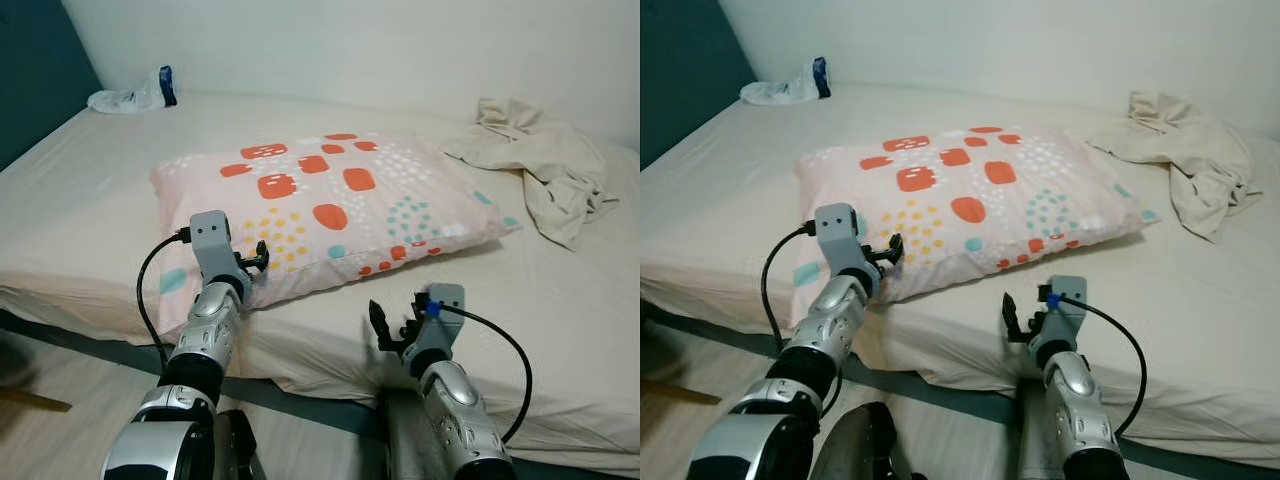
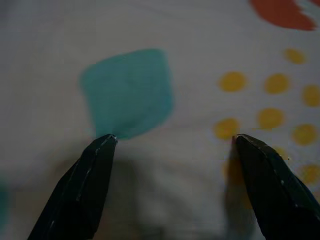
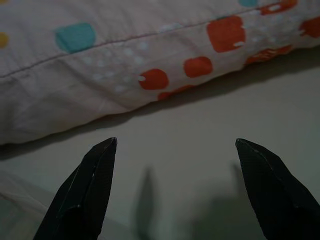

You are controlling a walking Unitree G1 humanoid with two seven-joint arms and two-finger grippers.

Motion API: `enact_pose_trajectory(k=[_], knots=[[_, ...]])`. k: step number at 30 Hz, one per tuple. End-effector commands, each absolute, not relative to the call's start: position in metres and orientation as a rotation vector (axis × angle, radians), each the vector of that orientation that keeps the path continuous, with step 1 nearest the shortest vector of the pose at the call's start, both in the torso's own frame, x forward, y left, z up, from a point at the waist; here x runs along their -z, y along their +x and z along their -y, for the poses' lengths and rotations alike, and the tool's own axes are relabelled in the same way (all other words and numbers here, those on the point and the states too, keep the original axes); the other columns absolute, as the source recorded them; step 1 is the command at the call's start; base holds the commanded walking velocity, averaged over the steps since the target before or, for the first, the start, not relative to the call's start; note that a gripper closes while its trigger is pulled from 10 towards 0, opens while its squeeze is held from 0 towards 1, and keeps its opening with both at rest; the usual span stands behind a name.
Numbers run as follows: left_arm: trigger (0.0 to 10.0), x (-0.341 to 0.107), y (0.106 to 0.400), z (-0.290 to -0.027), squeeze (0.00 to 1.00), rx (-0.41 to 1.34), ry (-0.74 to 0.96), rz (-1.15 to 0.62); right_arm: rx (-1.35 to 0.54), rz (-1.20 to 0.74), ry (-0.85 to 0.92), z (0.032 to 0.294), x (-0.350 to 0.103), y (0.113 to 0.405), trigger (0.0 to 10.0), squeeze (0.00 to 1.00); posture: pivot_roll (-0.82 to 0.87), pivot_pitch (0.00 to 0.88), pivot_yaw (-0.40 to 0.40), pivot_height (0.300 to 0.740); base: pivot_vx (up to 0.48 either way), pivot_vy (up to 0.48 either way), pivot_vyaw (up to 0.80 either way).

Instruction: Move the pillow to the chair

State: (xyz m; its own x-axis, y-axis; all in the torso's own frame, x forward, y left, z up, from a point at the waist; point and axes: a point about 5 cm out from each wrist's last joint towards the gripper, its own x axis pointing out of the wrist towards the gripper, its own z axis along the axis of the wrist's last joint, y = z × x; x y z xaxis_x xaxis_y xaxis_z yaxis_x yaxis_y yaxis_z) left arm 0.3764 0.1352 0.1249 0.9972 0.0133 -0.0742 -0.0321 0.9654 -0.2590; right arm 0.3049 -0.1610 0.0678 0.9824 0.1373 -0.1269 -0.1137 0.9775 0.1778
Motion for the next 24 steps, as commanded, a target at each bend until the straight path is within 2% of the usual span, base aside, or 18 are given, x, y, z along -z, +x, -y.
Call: enact_pose_trajectory(k=[1,8,16,24], knots=[[10.0,-0.126,0.378,-0.143,0.0,-0.068,-0.248,-0.066,-0.129,-0.154,0.185,0.161,-0.065,0.301,10.0,0.0,-0.08,0.209,0.082,0.573,0.0,0.0,0.0],[10.0,-0.143,0.389,-0.156,0.0,-0.147,-0.344,-0.044,-0.128,-0.161,0.186,0.161,-0.062,0.292,10.0,0.0,-0.1,0.225,0.099,0.573,0.0,0.0,0.0],[10.0,-0.143,0.392,-0.163,0.0,-0.182,-0.301,-0.062,-0.119,-0.171,0.192,0.161,-0.059,0.283,10.0,0.0,-0.11,0.253,0.109,0.573,0.0,0.0,0.0],[10.0,-0.144,0.392,-0.18,0.0,-0.243,-0.283,-0.069,-0.114,-0.187,0.197,0.16,-0.058,0.274,10.0,0.0,-0.12,0.291,0.108,0.573,0.0,0.0,0.0]])
